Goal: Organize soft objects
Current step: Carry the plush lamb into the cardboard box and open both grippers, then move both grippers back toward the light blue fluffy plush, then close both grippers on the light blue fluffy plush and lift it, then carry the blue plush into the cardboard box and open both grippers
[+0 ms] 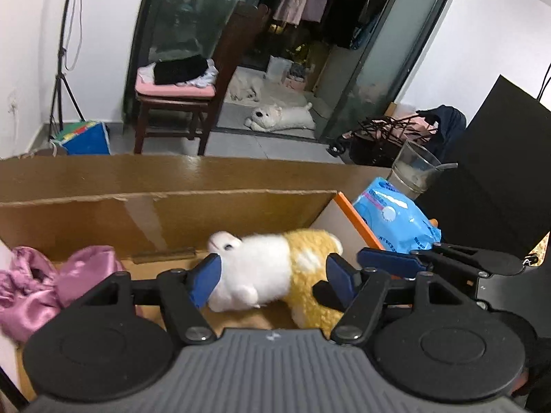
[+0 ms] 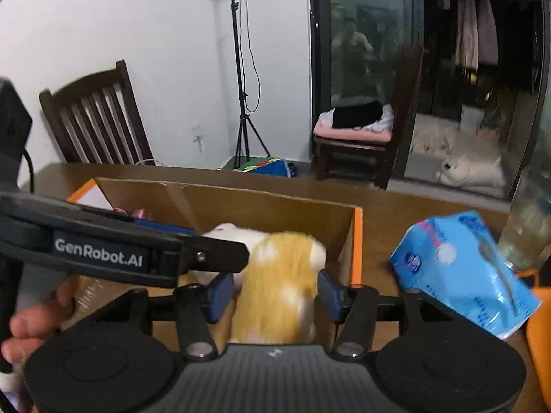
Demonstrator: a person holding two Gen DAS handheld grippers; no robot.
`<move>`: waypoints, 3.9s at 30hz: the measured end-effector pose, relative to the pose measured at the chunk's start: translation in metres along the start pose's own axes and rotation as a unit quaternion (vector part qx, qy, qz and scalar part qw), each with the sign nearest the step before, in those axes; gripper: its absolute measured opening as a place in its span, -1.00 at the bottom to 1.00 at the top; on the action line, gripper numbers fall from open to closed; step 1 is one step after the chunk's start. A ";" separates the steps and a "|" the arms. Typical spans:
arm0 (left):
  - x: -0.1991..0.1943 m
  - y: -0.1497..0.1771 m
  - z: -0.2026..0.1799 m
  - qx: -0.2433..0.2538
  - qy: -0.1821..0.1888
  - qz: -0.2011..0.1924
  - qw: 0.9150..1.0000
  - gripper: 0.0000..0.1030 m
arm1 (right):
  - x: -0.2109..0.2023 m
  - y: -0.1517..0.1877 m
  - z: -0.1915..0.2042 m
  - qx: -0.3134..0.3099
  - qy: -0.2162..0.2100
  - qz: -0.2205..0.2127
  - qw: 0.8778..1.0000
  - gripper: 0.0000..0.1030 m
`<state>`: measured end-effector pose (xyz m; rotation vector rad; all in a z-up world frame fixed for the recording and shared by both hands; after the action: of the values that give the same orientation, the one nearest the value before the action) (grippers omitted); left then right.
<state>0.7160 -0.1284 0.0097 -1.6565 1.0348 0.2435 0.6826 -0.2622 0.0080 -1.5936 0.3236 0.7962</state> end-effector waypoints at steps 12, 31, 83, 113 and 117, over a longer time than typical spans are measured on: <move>-0.182 -0.009 -0.032 0.059 -0.077 -0.103 0.990 0.50 | -0.152 -0.031 -0.009 -0.003 0.029 -0.086 0.996 0.30; -0.349 0.204 -0.092 0.095 -0.107 -0.216 0.966 0.74 | -0.346 0.096 0.052 -0.061 -0.001 -0.186 0.981 0.60; -0.282 0.348 -0.017 -0.104 0.025 -0.058 0.993 -0.36 | -0.217 0.243 0.189 0.073 -0.207 -0.016 0.975 -0.25; -0.287 0.304 -0.003 -0.119 0.046 -0.100 0.987 -0.22 | -0.210 0.238 0.173 0.189 -0.239 -0.046 0.951 -0.52; -0.298 0.241 -0.009 -0.110 0.078 -0.141 0.981 -0.22 | -0.233 0.199 0.168 0.168 -0.248 -0.102 0.949 -0.52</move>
<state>0.3600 0.0123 0.0353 -2.0266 0.8985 0.0403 0.3396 -0.1954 0.0097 -1.0435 -0.0702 0.8964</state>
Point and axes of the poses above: each gripper's, at about its wrist camera, not at the fingertips, and x roughly the way its jaws point, z to its left, y to its underside, the point moved 5 cm from there along x, roughly the way its jaws point, and after that the axes turned 3 degrees about -x, right-handed, at the moved point
